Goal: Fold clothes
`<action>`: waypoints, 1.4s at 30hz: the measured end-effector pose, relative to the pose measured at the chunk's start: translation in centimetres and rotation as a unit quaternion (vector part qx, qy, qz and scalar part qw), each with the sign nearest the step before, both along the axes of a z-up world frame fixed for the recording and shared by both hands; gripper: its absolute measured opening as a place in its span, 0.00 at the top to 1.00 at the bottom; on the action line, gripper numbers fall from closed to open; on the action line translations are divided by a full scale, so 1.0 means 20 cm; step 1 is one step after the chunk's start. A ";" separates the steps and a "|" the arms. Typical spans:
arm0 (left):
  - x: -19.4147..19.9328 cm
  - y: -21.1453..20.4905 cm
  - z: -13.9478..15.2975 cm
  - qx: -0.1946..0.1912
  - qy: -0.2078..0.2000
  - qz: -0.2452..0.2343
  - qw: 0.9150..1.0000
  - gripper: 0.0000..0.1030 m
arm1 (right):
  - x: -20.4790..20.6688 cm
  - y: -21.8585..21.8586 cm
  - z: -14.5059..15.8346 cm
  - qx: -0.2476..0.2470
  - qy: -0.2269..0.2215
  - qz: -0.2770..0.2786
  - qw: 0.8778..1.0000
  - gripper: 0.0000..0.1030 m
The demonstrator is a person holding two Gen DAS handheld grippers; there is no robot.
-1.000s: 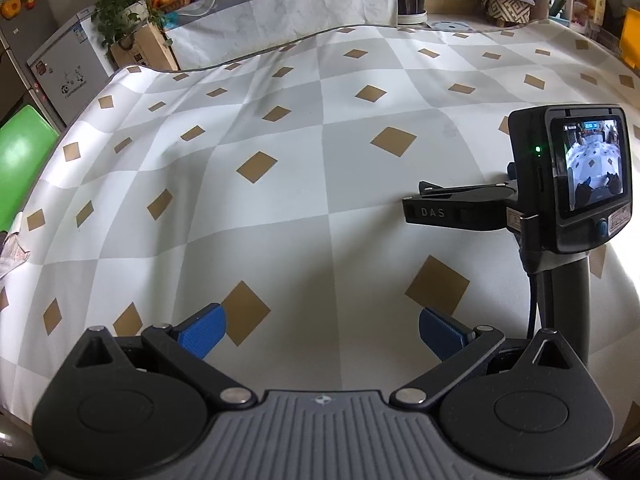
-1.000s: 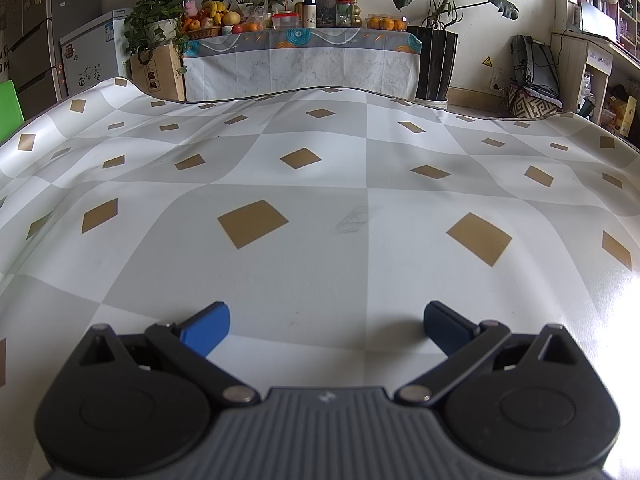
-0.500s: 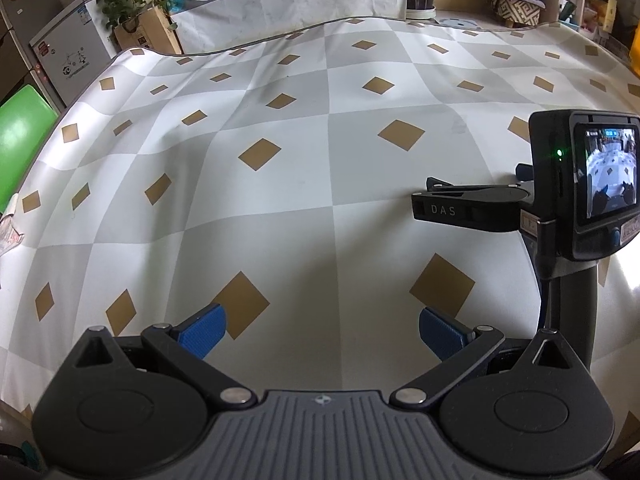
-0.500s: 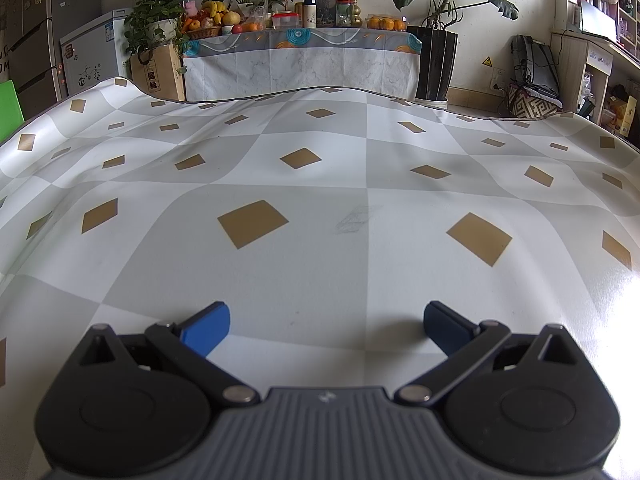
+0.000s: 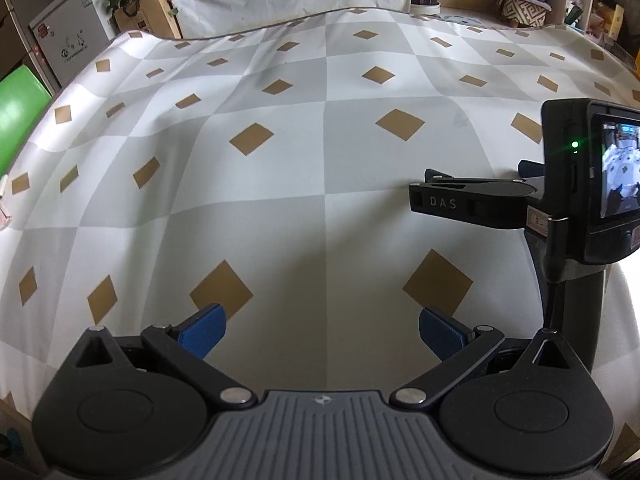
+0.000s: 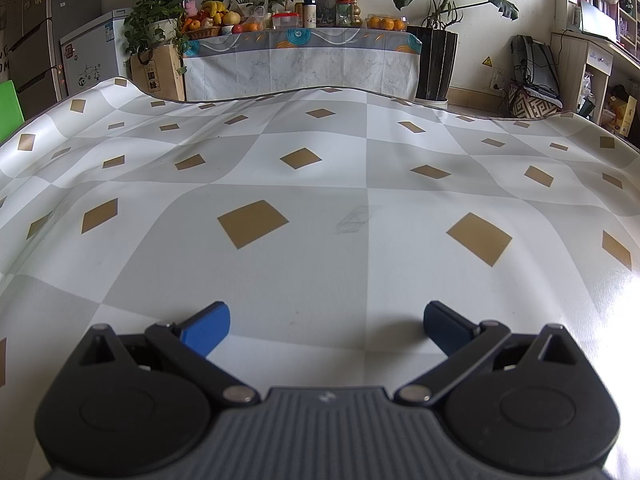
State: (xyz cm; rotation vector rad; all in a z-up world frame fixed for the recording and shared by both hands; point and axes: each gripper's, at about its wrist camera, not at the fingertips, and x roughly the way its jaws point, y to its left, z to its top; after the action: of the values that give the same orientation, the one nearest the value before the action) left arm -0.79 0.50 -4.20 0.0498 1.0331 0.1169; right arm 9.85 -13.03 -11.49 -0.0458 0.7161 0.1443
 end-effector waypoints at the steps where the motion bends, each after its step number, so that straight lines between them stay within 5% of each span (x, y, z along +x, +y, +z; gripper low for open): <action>1: 0.00 0.01 -0.01 -0.002 0.001 0.003 1.000 0.00 | 0.00 0.00 0.00 0.000 0.000 0.000 1.000 0.00; 12: 0.04 0.12 -0.07 -0.022 0.023 0.049 0.998 0.00 | 0.00 0.00 0.00 0.000 0.000 0.000 1.000 0.00; 24: 0.05 0.07 -0.09 -0.040 0.032 0.026 0.998 0.00 | 0.00 0.00 0.00 0.000 0.000 0.000 1.000 0.00; 42: 0.06 0.10 -0.22 -0.058 0.081 0.066 0.993 0.00 | 0.00 0.00 0.00 0.000 0.000 0.000 1.000 0.00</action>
State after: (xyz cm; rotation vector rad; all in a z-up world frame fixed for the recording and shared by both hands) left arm 0.34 2.59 -8.70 -0.1157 1.2035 0.1746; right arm 9.92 -13.00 -11.50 -0.0455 0.7165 0.1445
